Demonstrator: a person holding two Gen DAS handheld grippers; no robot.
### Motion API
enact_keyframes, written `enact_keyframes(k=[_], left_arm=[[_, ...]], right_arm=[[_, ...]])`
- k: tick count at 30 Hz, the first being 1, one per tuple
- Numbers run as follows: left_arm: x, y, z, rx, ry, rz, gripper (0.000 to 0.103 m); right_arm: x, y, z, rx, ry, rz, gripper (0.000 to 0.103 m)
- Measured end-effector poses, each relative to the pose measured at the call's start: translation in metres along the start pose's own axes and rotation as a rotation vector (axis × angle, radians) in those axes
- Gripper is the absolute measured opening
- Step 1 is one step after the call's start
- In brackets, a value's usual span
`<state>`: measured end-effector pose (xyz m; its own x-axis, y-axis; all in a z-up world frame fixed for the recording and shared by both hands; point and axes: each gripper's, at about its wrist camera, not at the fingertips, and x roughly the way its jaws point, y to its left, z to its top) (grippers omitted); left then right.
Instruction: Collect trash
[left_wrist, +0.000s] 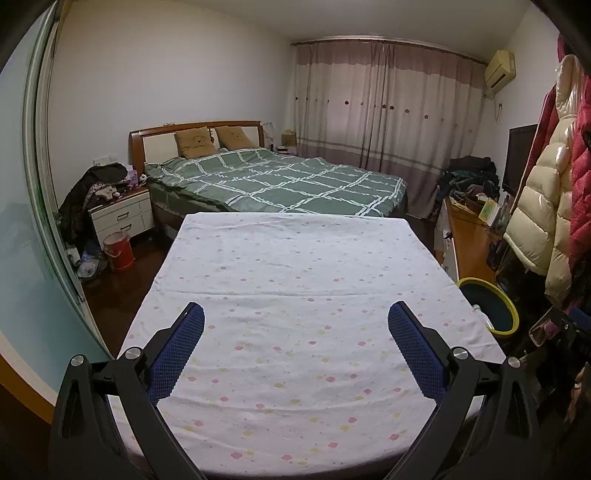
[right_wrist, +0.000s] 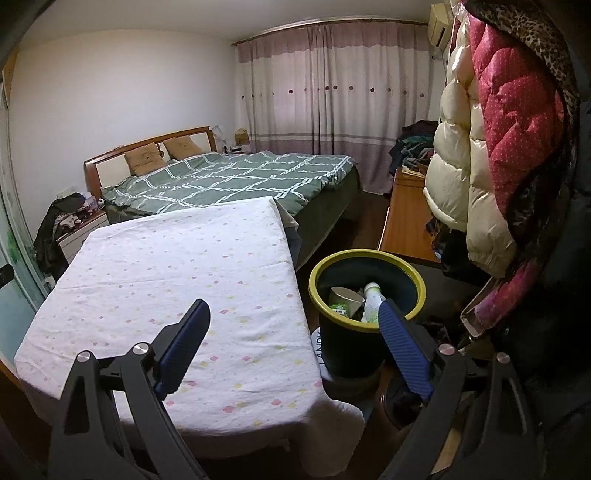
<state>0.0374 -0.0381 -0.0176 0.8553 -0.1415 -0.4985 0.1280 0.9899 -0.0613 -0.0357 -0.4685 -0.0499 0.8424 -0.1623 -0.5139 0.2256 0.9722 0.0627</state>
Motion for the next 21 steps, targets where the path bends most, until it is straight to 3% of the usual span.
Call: enact_keyframes(k=[21], left_arm=[[0.012,-0.005,0.005,0.006,0.016,-0.001,0.098]], right_arm=[[0.015,-0.001,0.001,0.015,0.025,-0.004,0.088]])
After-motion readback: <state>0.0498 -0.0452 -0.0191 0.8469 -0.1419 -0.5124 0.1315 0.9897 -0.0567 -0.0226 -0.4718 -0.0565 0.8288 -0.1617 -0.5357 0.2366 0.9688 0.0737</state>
